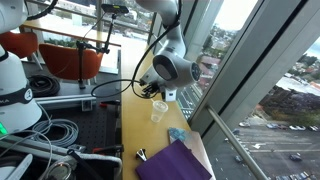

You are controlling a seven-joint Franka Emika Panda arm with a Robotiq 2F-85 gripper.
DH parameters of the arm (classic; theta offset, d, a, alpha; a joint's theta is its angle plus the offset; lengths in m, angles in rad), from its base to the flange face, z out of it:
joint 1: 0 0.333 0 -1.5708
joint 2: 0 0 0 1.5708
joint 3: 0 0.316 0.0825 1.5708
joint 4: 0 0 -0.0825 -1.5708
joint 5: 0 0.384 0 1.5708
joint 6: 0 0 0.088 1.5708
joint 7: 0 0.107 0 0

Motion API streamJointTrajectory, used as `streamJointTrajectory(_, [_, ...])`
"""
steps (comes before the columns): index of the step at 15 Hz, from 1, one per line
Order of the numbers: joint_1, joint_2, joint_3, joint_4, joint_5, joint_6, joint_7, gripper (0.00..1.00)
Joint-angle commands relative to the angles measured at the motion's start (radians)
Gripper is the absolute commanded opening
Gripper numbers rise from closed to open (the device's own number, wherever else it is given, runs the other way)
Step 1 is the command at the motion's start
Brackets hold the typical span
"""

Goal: Put the straw into the cup

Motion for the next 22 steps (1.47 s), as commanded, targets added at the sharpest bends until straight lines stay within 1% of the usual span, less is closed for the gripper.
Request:
streamJointTrajectory(1, [0.004,0.044,-0.001,0.068,0.038,-0.073,-0.043,0.02])
streamJointTrajectory(6, [0.021,0.100,-0.010,0.144,0.026,-0.078,-0.039,0.02])
streamJointTrajectory(12, [0.013,0.213,-0.015,0.276,0.021,-0.085,-0.026,0.02])
streamJointTrajectory(15, [0.014,0.250,-0.011,0.312,0.022,-0.087,-0.016,0.02])
streamJointTrajectory(19, [0.022,0.294,-0.015,0.360,0.019,-0.096,0.039,0.02])
streamJointTrajectory(22, [0.030,0.295,-0.023,0.371,0.017,-0.083,0.095,0.02])
